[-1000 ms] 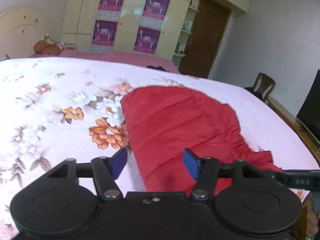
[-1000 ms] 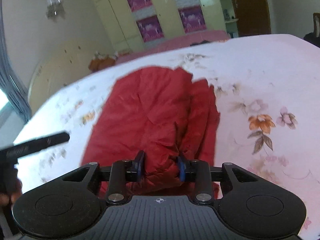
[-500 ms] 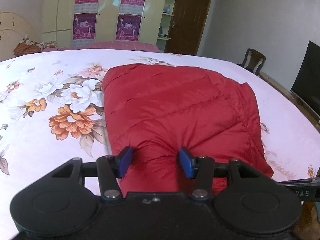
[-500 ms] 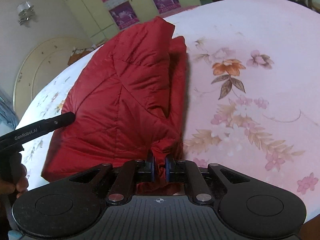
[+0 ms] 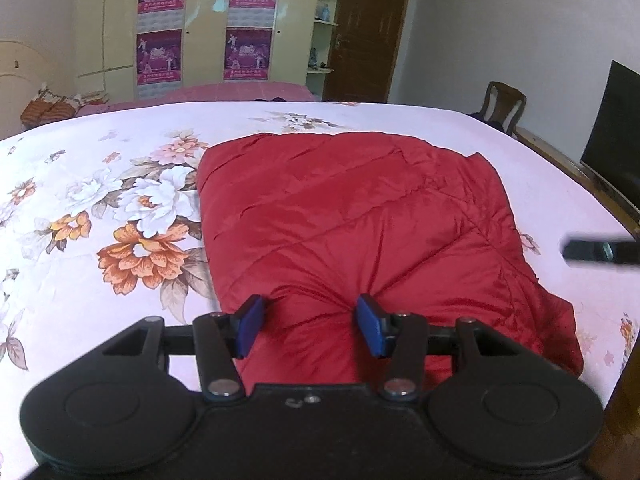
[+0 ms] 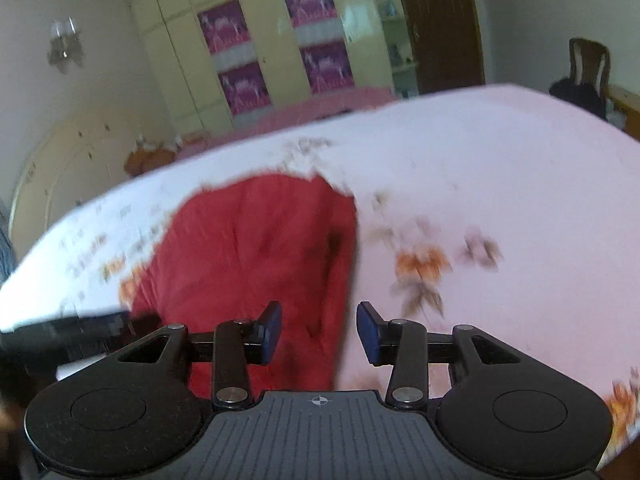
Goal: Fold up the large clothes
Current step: 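Release the jacket and pull both tools back from the folded bundle, then lower both tools onto the bundle edge and close them on it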
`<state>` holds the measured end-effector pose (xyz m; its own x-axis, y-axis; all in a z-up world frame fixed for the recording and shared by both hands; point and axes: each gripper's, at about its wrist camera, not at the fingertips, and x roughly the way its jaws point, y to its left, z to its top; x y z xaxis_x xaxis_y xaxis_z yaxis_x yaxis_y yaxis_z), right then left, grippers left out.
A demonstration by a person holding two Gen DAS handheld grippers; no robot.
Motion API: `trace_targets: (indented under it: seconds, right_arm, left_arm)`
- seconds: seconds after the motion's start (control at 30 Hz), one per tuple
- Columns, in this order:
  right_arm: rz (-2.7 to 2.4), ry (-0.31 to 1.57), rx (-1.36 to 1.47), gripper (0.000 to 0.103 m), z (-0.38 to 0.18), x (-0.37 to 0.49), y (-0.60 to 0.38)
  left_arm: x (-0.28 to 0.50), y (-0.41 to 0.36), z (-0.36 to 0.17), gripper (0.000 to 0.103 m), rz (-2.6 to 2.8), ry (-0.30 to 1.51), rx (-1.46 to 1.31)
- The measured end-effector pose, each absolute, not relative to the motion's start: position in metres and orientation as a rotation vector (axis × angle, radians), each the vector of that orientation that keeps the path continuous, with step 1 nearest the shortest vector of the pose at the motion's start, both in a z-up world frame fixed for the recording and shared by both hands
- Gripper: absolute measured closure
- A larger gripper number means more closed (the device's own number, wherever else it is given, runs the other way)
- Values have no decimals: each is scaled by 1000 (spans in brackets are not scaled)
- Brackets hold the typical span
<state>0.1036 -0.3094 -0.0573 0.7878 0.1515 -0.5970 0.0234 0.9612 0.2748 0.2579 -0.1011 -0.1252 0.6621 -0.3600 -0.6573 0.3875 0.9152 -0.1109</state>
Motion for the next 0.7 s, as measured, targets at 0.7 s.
trace_targets:
  seconds: [0.7]
  right_arm:
    - [41, 770, 123, 62, -139, 207, -263]
  left_arm:
    - [292, -94, -114, 52, -550, 853, 10]
